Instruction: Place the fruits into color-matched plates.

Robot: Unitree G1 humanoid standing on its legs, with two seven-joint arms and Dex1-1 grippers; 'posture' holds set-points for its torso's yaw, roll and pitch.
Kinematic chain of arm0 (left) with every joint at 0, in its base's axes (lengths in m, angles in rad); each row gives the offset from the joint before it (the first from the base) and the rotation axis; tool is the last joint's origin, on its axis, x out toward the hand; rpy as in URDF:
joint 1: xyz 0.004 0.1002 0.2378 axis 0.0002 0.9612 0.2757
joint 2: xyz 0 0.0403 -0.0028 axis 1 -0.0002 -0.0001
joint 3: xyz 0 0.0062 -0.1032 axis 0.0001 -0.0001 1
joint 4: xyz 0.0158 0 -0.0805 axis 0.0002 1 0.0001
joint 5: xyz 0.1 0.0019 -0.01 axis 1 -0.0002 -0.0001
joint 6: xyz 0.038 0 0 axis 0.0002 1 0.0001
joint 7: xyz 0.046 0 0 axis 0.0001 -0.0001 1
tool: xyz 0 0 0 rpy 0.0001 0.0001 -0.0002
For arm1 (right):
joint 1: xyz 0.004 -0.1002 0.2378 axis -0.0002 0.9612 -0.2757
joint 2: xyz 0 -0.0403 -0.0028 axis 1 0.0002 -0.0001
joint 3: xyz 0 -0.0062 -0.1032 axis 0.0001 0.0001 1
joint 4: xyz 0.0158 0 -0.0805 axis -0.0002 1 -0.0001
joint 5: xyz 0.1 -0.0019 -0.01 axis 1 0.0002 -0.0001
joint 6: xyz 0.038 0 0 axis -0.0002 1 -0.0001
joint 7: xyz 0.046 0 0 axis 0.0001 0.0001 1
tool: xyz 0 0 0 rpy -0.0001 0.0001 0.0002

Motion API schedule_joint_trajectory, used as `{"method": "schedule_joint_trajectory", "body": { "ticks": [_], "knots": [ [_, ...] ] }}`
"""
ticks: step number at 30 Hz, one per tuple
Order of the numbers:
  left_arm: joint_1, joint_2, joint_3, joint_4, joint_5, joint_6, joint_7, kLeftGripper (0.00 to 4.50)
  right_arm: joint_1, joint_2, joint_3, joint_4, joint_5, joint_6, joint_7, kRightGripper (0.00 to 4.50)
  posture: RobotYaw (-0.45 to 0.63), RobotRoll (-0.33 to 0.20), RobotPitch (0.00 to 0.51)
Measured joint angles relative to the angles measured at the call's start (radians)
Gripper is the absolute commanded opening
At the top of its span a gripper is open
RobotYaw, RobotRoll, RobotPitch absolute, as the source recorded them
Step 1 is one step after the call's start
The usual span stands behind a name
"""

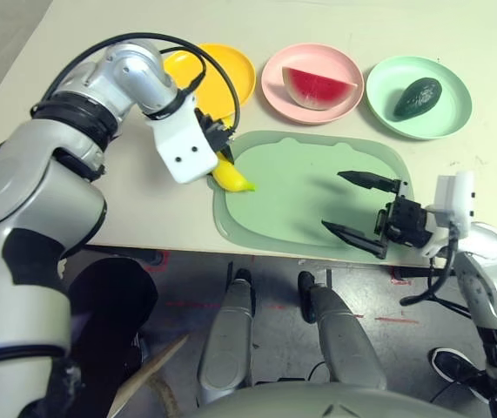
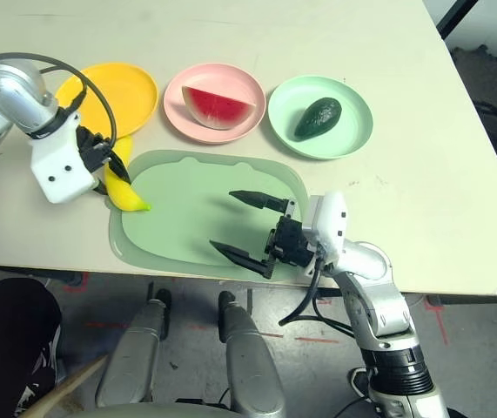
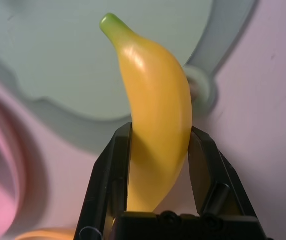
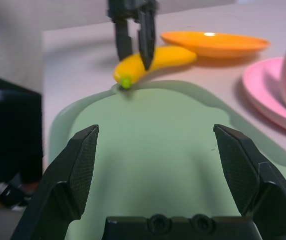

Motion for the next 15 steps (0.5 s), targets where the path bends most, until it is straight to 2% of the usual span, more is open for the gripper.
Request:
{"method": "schedule_joint_trajectory", "body": {
  "ticks": [2,5,8,11,15],
  "knots": [
    [-0.016,0.011,0.043,0.015,0.002,0.021,0.0,1.72,0.028,0.01,0.015,-0.024,-0.004,0.007,-0.02,4.5,-0.02,0.0,0.407],
    [-0.018,0.017,0.117,0.009,-0.072,0.159,0.002,1.72,0.078,0.018,0.044,-0.054,-0.009,0.02,-0.039,4.5,-0.02,0.0,0.408],
    [-0.011,0.037,0.148,-0.1,-0.246,0.438,0.003,1.72,0.084,0.019,0.046,-0.078,-0.01,0.024,-0.053,4.5,-0.02,0.0,0.407],
    [0.006,0.124,0.131,-0.278,-0.45,0.724,0.004,1.72,0.078,0.016,0.046,-0.084,-0.015,0.023,-0.054,4.5,-0.02,0.0,0.406],
    [0.048,0.203,0.104,-0.457,-0.642,0.958,0.004,1.72,0.042,0.014,0.038,-0.066,-0.027,0.011,-0.054,4.5,-0.02,0.0,0.401]
  ]
}}
